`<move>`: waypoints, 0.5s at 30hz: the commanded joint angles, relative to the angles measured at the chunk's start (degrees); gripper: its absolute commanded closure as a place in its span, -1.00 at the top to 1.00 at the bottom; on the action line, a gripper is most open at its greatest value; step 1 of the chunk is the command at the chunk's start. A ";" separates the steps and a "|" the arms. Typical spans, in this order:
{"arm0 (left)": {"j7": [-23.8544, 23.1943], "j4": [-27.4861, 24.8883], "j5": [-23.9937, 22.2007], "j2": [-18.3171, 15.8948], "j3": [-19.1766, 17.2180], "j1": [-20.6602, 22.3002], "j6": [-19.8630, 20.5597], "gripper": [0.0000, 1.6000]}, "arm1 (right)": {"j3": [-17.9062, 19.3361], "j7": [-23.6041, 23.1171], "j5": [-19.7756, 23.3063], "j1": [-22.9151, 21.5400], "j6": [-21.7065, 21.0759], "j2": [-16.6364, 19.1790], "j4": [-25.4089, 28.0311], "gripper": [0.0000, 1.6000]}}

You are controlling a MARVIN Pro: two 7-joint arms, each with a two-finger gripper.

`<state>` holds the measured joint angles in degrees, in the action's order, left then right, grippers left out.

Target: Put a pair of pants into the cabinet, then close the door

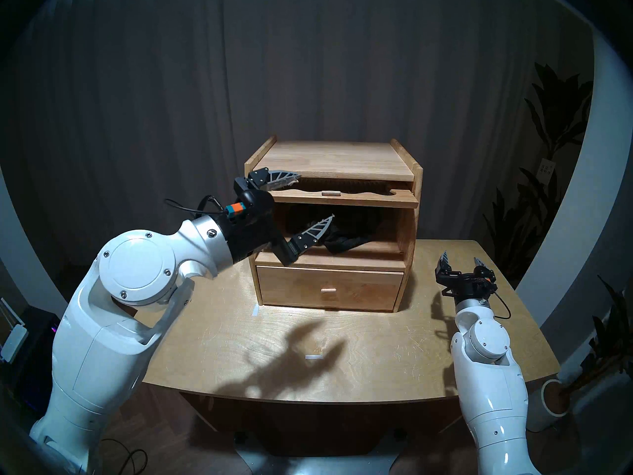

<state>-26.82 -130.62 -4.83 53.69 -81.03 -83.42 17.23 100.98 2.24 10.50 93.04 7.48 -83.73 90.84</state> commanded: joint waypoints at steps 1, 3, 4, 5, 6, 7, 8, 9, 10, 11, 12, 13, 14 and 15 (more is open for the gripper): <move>2.94 0.38 8.07 -2.53 0.86 3.77 0.95 1.00 | -1.40 -0.62 0.16 -0.70 0.50 -0.72 1.19 1.00; 3.11 0.85 10.11 -3.24 1.71 3.22 1.21 1.00 | -1.63 -0.70 0.26 -0.66 0.43 -0.78 1.02 1.00; 3.23 0.94 11.42 -3.61 2.42 3.08 1.32 1.00 | -1.77 -0.77 0.32 -0.62 0.42 -0.82 0.96 1.00; 3.25 1.07 13.27 -4.14 3.76 2.71 1.51 1.00 | -1.96 -0.84 0.43 -0.55 0.40 -0.90 0.84 1.00; 3.38 1.08 14.40 -4.36 4.53 2.71 1.64 1.00 | -2.08 -0.90 0.48 -0.52 0.40 -0.94 0.82 1.00; 3.38 1.08 14.40 -4.36 4.53 2.71 1.64 1.00 | -2.08 -0.90 0.48 -0.52 0.40 -0.94 0.82 1.00; 3.50 1.07 16.41 -4.81 6.02 2.74 1.91 1.00 | -2.28 -1.00 0.58 -0.46 0.40 -1.01 0.77 1.00; 3.73 1.16 17.48 -4.94 6.62 2.92 2.17 1.00 | -2.36 -1.04 0.63 -0.42 0.41 -1.04 0.77 1.00; 3.89 1.21 18.74 -5.21 7.32 3.17 2.40 1.00 | -2.44 -1.09 0.70 -0.39 0.42 -1.07 0.75 1.00; 4.10 1.24 19.70 -5.29 7.75 3.48 2.66 1.00 | -2.45 -1.10 0.76 -0.35 0.43 -1.07 0.75 1.00; 4.26 1.18 20.62 -5.42 8.18 3.80 2.82 1.00 | -2.47 -1.12 0.80 -0.33 0.45 -1.06 0.75 1.00; 4.26 1.18 20.62 -5.42 8.18 3.80 2.82 1.00 | -2.47 -1.12 0.80 -0.33 0.45 -1.06 0.75 1.00; 4.47 1.04 21.86 -5.57 8.80 4.27 3.03 1.00 | -2.44 -1.14 0.87 -0.30 0.49 -1.04 0.78 1.00; 4.80 0.80 23.66 -5.73 9.66 4.92 3.31 1.00 | -2.34 -1.17 0.97 -0.22 0.52 -0.97 0.77 1.00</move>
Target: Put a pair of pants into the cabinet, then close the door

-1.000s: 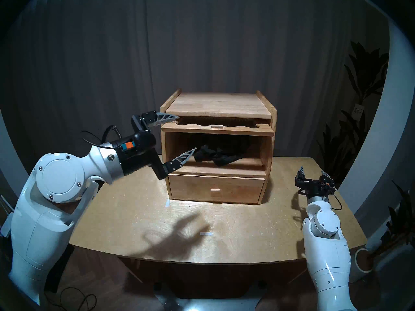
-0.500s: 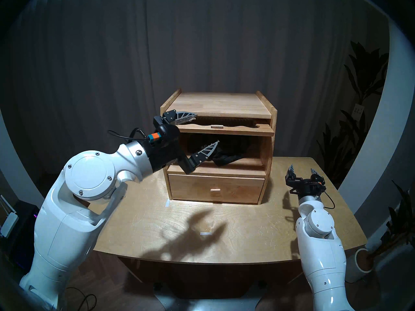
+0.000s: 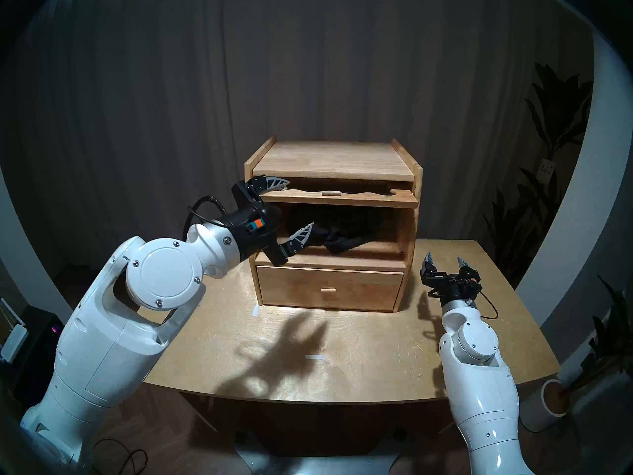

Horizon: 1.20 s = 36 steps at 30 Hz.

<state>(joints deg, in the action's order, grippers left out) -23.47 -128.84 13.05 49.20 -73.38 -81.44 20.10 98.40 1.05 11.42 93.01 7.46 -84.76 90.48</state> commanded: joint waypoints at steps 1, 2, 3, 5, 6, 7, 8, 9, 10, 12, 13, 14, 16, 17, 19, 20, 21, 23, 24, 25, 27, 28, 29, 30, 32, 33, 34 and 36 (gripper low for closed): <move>1.45 -0.99 5.79 -1.25 2.01 2.94 0.45 1.00 | 0.25 0.03 0.06 -0.19 0.54 0.07 1.12 1.00; 1.77 -1.07 7.96 -1.53 3.06 3.60 0.80 1.00 | 0.37 0.03 0.18 -0.07 0.56 0.14 1.09 1.00; 1.89 -1.03 8.78 -1.65 3.38 3.84 0.94 1.00 | 0.48 0.04 0.24 -0.01 0.56 0.17 1.07 1.00; 2.08 -0.99 9.95 -1.85 3.84 4.20 1.15 1.00 | 0.55 0.04 0.31 0.03 0.57 0.20 1.07 1.00; 2.47 -1.12 11.82 -2.17 4.23 4.89 1.55 1.00 | 0.74 0.04 0.43 0.13 0.60 0.25 1.10 1.00; 2.47 -1.12 11.82 -2.17 4.23 4.89 1.55 1.00 | 0.74 0.04 0.43 0.13 0.60 0.25 1.10 1.00; 2.68 -1.30 13.10 -2.39 4.60 5.34 1.77 1.00 | 0.87 0.03 0.52 0.20 0.63 0.25 1.14 1.00; 3.06 -1.96 15.14 -2.59 5.28 6.01 2.23 1.00 | 1.17 0.02 0.74 0.42 0.67 0.16 1.18 1.00; 3.28 -2.31 16.57 -2.74 5.79 6.40 2.48 1.00 | 1.34 0.01 0.84 0.56 0.67 0.10 1.15 1.00; 3.46 -2.53 17.34 -2.75 6.11 6.54 2.70 1.00 | 1.38 -0.01 0.87 0.69 0.61 0.06 0.99 1.00; 3.70 -2.76 18.68 -2.82 6.65 6.90 3.02 1.00 | 1.47 -0.05 0.99 0.81 0.60 -0.02 0.93 1.00; 3.90 -3.14 20.59 -2.98 7.48 7.39 3.38 1.00 | 1.45 -0.15 1.10 0.93 0.59 -0.15 0.90 1.00; 4.30 -3.52 23.10 -2.99 8.57 7.99 4.03 1.00 | 1.49 -0.26 1.26 1.08 0.62 -0.27 0.93 1.00; 4.48 -3.67 24.07 -2.96 8.97 8.23 4.33 1.00 | 1.52 -0.30 1.32 1.16 0.64 -0.29 0.93 1.00; 4.67 -3.96 25.15 -2.84 9.47 8.62 4.65 1.00 | 1.56 -0.34 1.39 1.25 0.69 -0.31 1.02 1.00; 4.94 -4.29 26.46 -2.55 10.11 9.06 5.08 1.00 | 1.60 -0.39 1.48 1.37 0.76 -0.34 1.17 1.00; 5.10 -4.35 27.68 -2.56 10.64 9.37 5.40 1.00 | 1.68 -0.43 1.54 1.44 0.79 -0.32 1.25 1.00; 5.38 -4.43 29.94 -2.49 11.66 9.94 6.01 1.00 | 1.89 -0.49 1.67 1.64 0.86 -0.28 1.36 1.00; 5.63 -4.46 31.87 -2.39 12.54 10.42 6.54 1.00 | 2.12 -0.53 1.80 1.85 0.93 -0.23 1.45 1.00; 5.63 -4.46 31.87 -2.39 12.54 10.42 6.54 1.00 | 2.12 -0.53 1.80 1.85 0.93 -0.23 1.45 1.00; 6.01 -4.38 35.25 -2.08 14.08 11.28 7.49 1.00 | 2.35 -0.65 2.01 2.15 1.05 -0.27 1.68 1.00; 6.01 -4.38 35.25 -2.08 14.08 11.28 7.49 1.00 | 2.35 -0.65 2.01 2.15 1.05 -0.27 1.68 1.00; 6.14 -4.31 36.29 -1.96 14.58 11.55 7.79 1.00 | 2.38 -0.70 2.07 2.24 1.09 -0.31 1.78 1.00; 6.29 -4.19 37.81 -1.77 15.28 11.94 8.21 1.00 | 2.35 -0.78 2.15 2.34 1.15 -0.39 1.91 1.00; 6.36 -3.99 39.62 -1.84 16.11 12.37 8.54 1.00 | 2.29 -0.90 2.24 2.47 1.18 -0.49 1.95 1.00; 6.17 -3.80 41.01 -2.01 16.93 12.68 8.65 1.00 | 2.27 -0.98 2.30 2.58 1.20 -0.53 1.99 1.00; 5.94 -3.57 42.56 -1.70 18.02 12.98 9.03 1.00 | 2.27 -1.05 2.38 2.72 1.28 -0.59 2.13 1.00; 5.23 -3.27 43.75 -0.82 19.58 13.07 9.85 1.00 | 2.30 -1.12 2.42 2.96 1.44 -0.65 2.38 1.00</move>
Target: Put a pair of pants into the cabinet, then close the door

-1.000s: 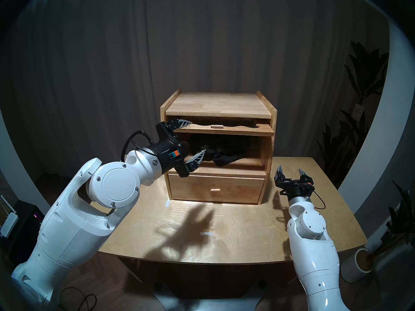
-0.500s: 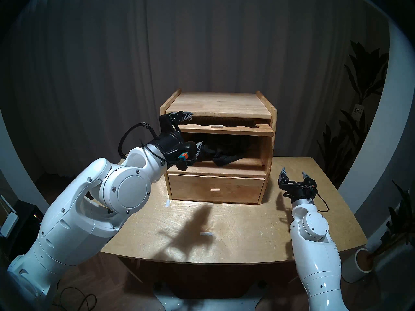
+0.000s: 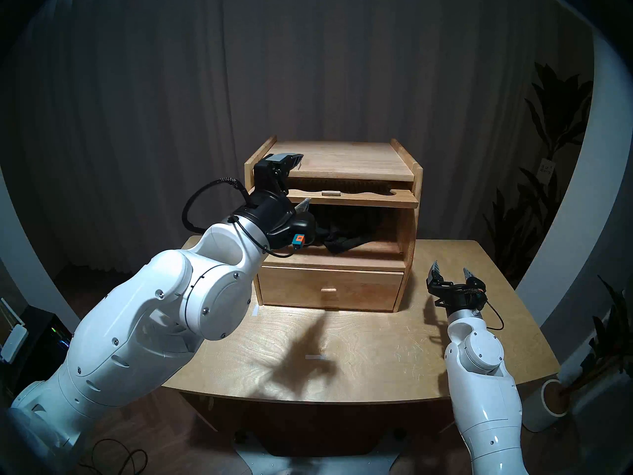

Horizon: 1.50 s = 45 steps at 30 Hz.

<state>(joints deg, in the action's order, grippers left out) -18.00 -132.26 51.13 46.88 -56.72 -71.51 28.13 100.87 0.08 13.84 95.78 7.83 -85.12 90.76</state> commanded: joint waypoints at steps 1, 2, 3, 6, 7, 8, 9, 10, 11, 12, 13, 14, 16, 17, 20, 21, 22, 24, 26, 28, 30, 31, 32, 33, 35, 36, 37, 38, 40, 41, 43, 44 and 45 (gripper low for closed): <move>-0.50 0.29 6.34 2.18 3.78 3.24 2.27 1.00 | -0.15 -0.18 0.03 0.37 1.18 -0.33 2.28 1.00; -0.88 0.38 7.32 3.42 5.33 3.58 2.70 1.00 | -0.11 -0.24 0.07 0.65 1.38 -0.40 2.61 1.00; -0.99 0.35 8.24 3.78 6.26 3.83 2.83 1.00 | -0.10 -0.29 0.09 0.78 1.43 -0.43 2.74 1.00; -2.46 0.84 10.36 5.93 9.51 4.60 3.62 1.00 | -0.18 -0.42 0.05 1.39 1.66 -0.59 3.35 1.00; -3.02 1.31 11.18 6.55 10.29 4.96 4.11 1.00 | -0.22 -0.46 0.06 1.58 1.75 -0.67 3.58 1.00; -4.34 2.53 12.83 7.07 10.98 5.80 5.22 1.00 | -0.26 -0.50 0.00 1.82 1.93 -0.79 4.05 1.00; -4.34 2.53 12.83 7.07 10.98 5.80 5.22 1.00 | -0.26 -0.50 0.00 1.82 1.93 -0.79 4.05 1.00; -5.19 3.24 13.56 7.29 11.19 6.23 5.95 1.00 | -0.26 -0.54 0.00 1.96 1.99 -0.83 4.25 1.00; -5.83 3.78 14.17 7.50 11.42 6.68 6.43 1.00 | -0.26 -0.55 -0.05 2.08 2.06 -0.84 4.42 1.00; -6.59 4.39 14.90 7.65 11.57 7.09 7.06 1.00 | -0.24 -0.52 -0.13 2.21 2.10 -0.84 4.58 1.00; -7.89 5.53 16.15 7.93 11.91 7.79 8.10 1.00 | -0.20 -0.54 -0.17 2.45 2.19 -0.83 4.84 1.00; -7.89 5.53 16.15 7.93 11.91 7.79 8.10 1.00 | -0.20 -0.54 -0.17 2.45 2.19 -0.83 4.84 1.00; -9.50 6.73 18.07 8.56 12.41 8.82 9.55 1.00 | -0.17 -0.56 -0.22 2.77 2.32 -0.86 5.22 1.00; -10.03 7.01 18.65 8.78 12.51 9.23 10.03 1.00 | -0.16 -0.57 -0.27 2.88 2.37 -0.87 5.35 1.00; -11.69 8.01 20.87 9.24 12.74 10.34 11.67 1.00 | -0.30 -0.65 -0.49 3.11 2.50 -0.99 5.91 1.00; -12.52 8.43 21.87 9.43 12.98 10.78 12.30 1.00 | -0.37 -0.67 -0.65 3.20 2.57 -1.03 6.16 1.00; -13.13 8.77 22.61 9.46 13.14 11.00 12.79 1.00 | -0.43 -0.70 -0.77 3.28 2.60 -1.07 6.34 1.00; -14.77 9.40 24.72 9.99 13.76 11.78 14.12 1.00 | -0.56 -0.75 -1.12 3.54 2.72 -1.14 6.78 1.00; -17.19 10.03 27.33 10.71 14.61 12.48 15.92 1.00 | -0.67 -0.65 -1.58 3.90 2.82 -1.27 7.26 1.00; -18.17 10.28 28.06 11.12 14.94 12.51 16.66 1.00 | -0.74 -0.59 -1.80 4.01 2.84 -1.28 7.40 1.00; -20.18 10.87 29.52 11.92 15.84 12.51 18.03 1.00 | -0.86 -0.32 -2.40 4.25 2.89 -1.31 7.69 1.00; -21.07 11.17 30.22 12.31 16.26 12.46 18.71 1.00 | -0.90 -0.27 -2.50 4.34 2.92 -1.39 7.81 1.00; -22.34 11.62 31.09 12.70 16.77 12.37 19.60 1.00 | -0.94 -0.19 -2.70 4.47 2.94 -1.44 7.96 1.00; -23.23 11.99 31.93 12.94 17.21 12.38 20.29 1.00 | -0.94 -0.09 -2.90 4.61 2.96 -1.49 8.09 1.00; -25.25 12.74 33.90 13.65 18.04 12.64 21.94 1.00 | -0.86 0.27 -3.36 5.03 3.05 -1.51 8.30 1.00; -25.99 12.99 34.55 13.73 18.18 12.76 22.46 1.00 | -0.80 0.40 -3.50 5.16 3.08 -1.49 8.36 1.00; -27.17 13.37 35.79 14.13 18.53 13.04 23.47 1.00 | -0.79 0.70 -3.83 5.33 3.10 -1.50 8.52 1.00; -28.98 14.01 37.87 14.55 18.88 13.69 24.84 1.00 | -0.73 1.12 -4.23 5.55 3.18 -1.50 8.79 1.00; -29.89 14.72 40.01 14.88 19.04 14.33 26.06 1.00 | -0.68 1.51 -4.58 5.74 3.23 -1.49 9.25 1.00; -29.89 14.72 40.01 14.88 19.04 14.33 26.06 1.00 | -0.68 1.51 -4.58 5.74 3.23 -1.49 9.25 1.00; -30.79 15.19 42.11 15.05 19.08 15.20 26.87 1.00 | -0.66 1.90 -4.95 5.86 3.25 -1.50 9.68 1.00; -31.58 15.50 44.11 15.54 18.67 15.88 26.87 1.00 | -0.67 2.30 -5.43 6.02 3.26 -1.51 10.12 1.00; -31.34 15.47 45.10 15.48 18.41 16.20 26.87 1.00 | -0.67 2.41 -5.56 6.07 3.24 -1.51 10.27 1.00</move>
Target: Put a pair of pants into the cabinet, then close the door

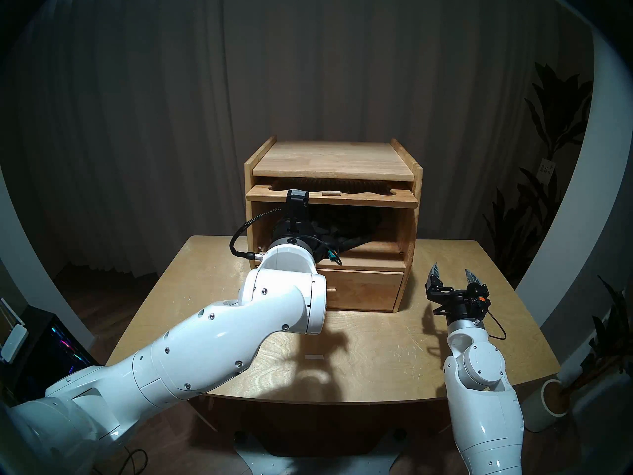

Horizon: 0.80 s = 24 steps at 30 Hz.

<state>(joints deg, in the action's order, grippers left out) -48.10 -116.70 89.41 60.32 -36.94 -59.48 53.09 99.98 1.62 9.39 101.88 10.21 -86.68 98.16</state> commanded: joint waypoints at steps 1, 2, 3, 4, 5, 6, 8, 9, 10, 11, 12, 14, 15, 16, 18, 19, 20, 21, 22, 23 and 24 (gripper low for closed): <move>-1.77 -0.17 8.09 2.29 -1.55 4.41 1.91 1.00 | 0.21 1.13 -1.44 0.09 0.84 0.02 3.08 1.00; -1.86 -0.57 8.70 2.35 -1.65 4.75 1.91 1.00 | 0.21 1.25 -1.60 0.16 0.79 0.02 3.18 1.00; -2.60 -0.72 9.67 2.63 -1.73 4.93 1.91 1.00 | 0.19 1.54 -1.83 0.27 0.68 -0.08 3.39 1.00; -3.15 -0.77 10.40 3.13 -2.04 4.84 1.91 1.00 | 0.22 1.79 -2.07 0.49 0.61 -0.12 3.55 1.00; -3.85 -0.57 11.36 3.34 -2.16 4.85 1.91 1.00 | 0.25 1.96 -2.21 0.66 0.61 -0.17 3.65 1.00; -5.19 -0.29 12.30 3.85 -2.53 4.54 1.91 1.00 | 0.28 2.31 -2.46 0.87 0.57 -0.32 3.85 1.00; -6.88 0.23 14.31 4.63 -3.07 3.83 1.91 1.00 | 0.30 2.92 -3.01 1.28 0.56 -0.54 4.25 1.00; -7.85 0.35 15.30 5.14 -3.45 3.25 1.91 1.00 | 0.28 3.22 -3.29 1.53 0.49 -0.65 4.60 1.00; -7.87 0.25 15.83 5.57 -3.71 2.43 1.91 1.00 | 0.27 3.54 -3.57 1.80 0.36 -0.77 5.07 1.00; -8.03 0.21 16.91 6.06 -3.86 1.64 1.91 1.00 | 0.27 3.99 -3.96 2.08 0.20 -0.89 5.47 1.00; -7.93 0.11 17.29 6.22 -3.47 0.98 1.91 1.00 | 0.41 4.43 -4.27 2.46 0.11 -1.00 5.63 1.00; -8.15 0.34 18.08 6.93 -3.03 -0.61 1.91 1.00 | 0.69 5.34 -4.85 3.10 -0.01 -1.25 5.95 1.00; -8.22 0.76 17.97 7.15 -2.77 -1.16 1.91 1.00 | 0.83 5.63 -4.96 3.34 -0.10 -1.34 6.14 1.00; -7.84 1.38 17.01 7.38 -2.66 -1.78 1.91 1.00 | 1.03 5.75 -4.97 3.57 -0.06 -1.30 6.26 1.00; -7.35 2.85 16.34 7.69 -2.17 -2.38 1.91 1.00 | 1.35 6.23 -5.26 3.90 -0.02 -1.36 6.58 1.00; -6.62 3.58 15.97 7.89 -2.07 -2.65 1.91 1.00 | 1.47 6.41 -5.42 4.01 0.03 -1.37 6.73 1.00; -5.99 4.37 15.06 8.06 -2.08 -2.75 1.91 1.00 | 1.57 6.68 -5.74 4.17 0.06 -1.37 7.02 1.00; -5.70 5.04 14.94 8.31 -2.12 -2.78 1.91 1.00 | 1.67 6.77 -5.76 4.31 0.03 -1.39 7.24 1.00; -5.49 5.71 14.41 8.48 -2.28 -2.63 1.91 1.00 | 1.80 7.17 -6.12 4.47 0.15 -1.46 7.44 1.00; -5.16 6.20 13.98 8.60 -2.40 -2.49 1.91 1.00 | 1.93 7.35 -6.25 4.66 0.22 -1.48 7.70 1.00; -4.89 6.69 13.41 8.59 -2.49 -2.16 1.61 1.00 | 2.07 8.14 -6.79 4.82 0.19 -1.80 8.18 1.00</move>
<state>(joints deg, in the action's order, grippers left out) -49.89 -112.33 104.52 66.83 -38.85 -61.92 55.02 101.47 7.86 4.11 105.85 10.12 -87.89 103.08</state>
